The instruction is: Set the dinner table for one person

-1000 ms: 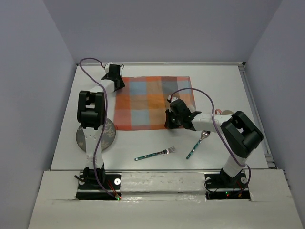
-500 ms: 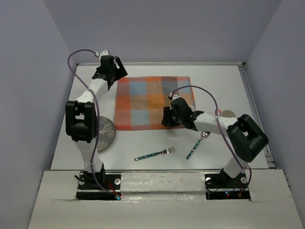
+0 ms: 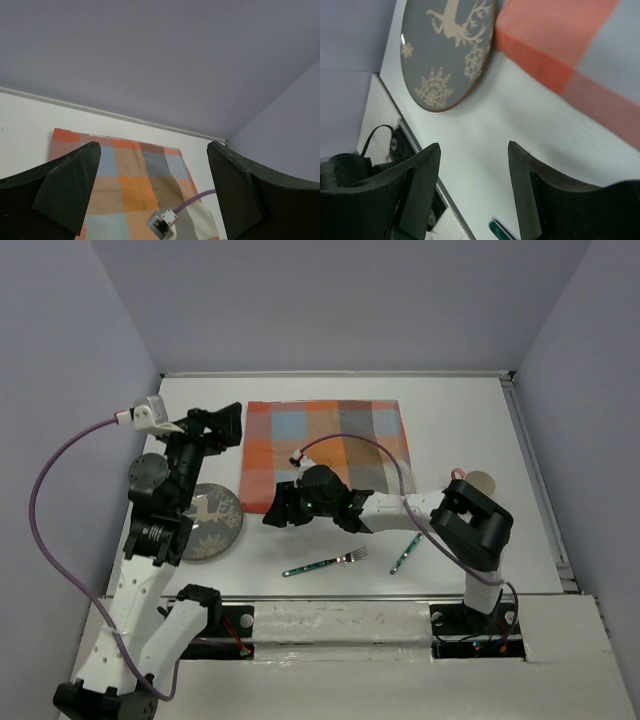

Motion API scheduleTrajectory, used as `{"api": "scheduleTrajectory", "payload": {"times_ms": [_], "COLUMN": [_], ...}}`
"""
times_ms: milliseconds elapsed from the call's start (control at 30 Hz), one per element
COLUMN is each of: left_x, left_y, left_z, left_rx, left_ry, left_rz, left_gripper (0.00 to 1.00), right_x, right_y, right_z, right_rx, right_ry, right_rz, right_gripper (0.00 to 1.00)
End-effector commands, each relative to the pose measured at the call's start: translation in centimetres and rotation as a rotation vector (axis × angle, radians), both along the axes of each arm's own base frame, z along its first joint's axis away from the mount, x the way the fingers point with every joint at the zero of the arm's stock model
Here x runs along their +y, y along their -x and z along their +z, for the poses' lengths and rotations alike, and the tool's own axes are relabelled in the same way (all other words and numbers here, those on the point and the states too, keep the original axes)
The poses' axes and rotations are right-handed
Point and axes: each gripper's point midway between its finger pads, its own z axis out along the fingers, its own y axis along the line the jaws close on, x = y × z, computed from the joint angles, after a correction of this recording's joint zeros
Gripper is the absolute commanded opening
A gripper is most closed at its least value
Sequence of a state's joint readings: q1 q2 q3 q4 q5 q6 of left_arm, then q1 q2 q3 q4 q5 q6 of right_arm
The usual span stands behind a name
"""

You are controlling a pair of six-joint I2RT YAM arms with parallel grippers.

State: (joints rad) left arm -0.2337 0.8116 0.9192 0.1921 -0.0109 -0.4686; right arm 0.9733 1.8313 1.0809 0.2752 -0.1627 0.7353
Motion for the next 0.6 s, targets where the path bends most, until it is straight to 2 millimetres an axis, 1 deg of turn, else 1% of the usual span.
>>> {"api": "scheduleTrajectory", "payload": {"times_ms": [0, 33, 67, 100, 133, 167, 200, 267, 300, 367, 433, 467, 500, 533, 567], "left_x": [0.1, 0.4, 0.6, 0.8, 0.8, 0.7, 0.9, 1.0, 1.1, 1.2, 1.1, 0.7, 0.7, 0.3, 0.3], "left_y": [2.4, 3.8, 4.4, 5.4, 5.9, 6.3, 7.1, 7.5, 8.0, 8.3, 8.5, 8.7, 8.8, 9.2, 9.3], "left_z": [-4.9, -4.5, -4.6, -4.7, -4.7, -5.3, -4.7, -5.3, -5.1, -5.3, -5.8, -5.8, -5.7, -5.4, -5.3], "left_rx": [0.055, 0.028, 0.02, 0.002, -0.005, -0.001, -0.036, -0.042, -0.061, -0.07, -0.074, -0.076, -0.079, -0.093, -0.097], "left_ry": [-0.048, -0.05, -0.056, -0.068, -0.074, -0.085, -0.096, -0.114, -0.116, -0.122, -0.121, -0.124, -0.125, -0.123, -0.128], "left_rz": [-0.027, -0.027, -0.027, -0.032, -0.034, -0.045, -0.048, -0.047, -0.045, -0.045, -0.054, -0.073, -0.071, -0.091, -0.091], "left_gripper": [0.99, 0.99, 0.99, 0.99, 0.99, 0.99, 0.99, 0.99, 0.99, 0.99, 0.99, 0.99, 0.99, 0.99, 0.99], "right_x": [6.0, 6.8, 7.8, 8.2, 8.9, 9.4, 9.7, 10.1, 10.4, 10.7, 11.2, 11.3, 11.8, 12.2, 12.2], "right_y": [1.0, 1.1, 1.5, 1.2, 1.6, 1.4, 1.2, 0.9, 0.6, 0.4, 0.1, 0.2, 0.6, 0.5, 0.5], "right_z": [3.8, 2.1, 2.5, 0.7, 0.4, 0.4, -1.2, -1.9, -2.0, -3.5, -3.8, -5.0, -5.3, -5.0, -5.6], "right_rx": [0.037, 0.067, 0.085, 0.111, 0.139, 0.148, 0.169, 0.199, 0.202, 0.239, 0.264, 0.279, 0.287, 0.298, 0.304], "right_ry": [-0.207, -0.194, -0.229, -0.213, -0.233, -0.247, -0.232, -0.236, -0.241, -0.235, -0.25, -0.237, -0.235, -0.247, -0.238], "right_rz": [0.019, 0.012, 0.013, 0.002, -0.001, -0.005, -0.018, -0.037, -0.049, -0.07, -0.085, -0.083, -0.077, -0.079, -0.08], "right_gripper": [0.62, 0.62, 0.62, 0.62, 0.62, 0.62, 0.61, 0.59, 0.59, 0.57, 0.53, 0.52, 0.52, 0.5, 0.49]}}
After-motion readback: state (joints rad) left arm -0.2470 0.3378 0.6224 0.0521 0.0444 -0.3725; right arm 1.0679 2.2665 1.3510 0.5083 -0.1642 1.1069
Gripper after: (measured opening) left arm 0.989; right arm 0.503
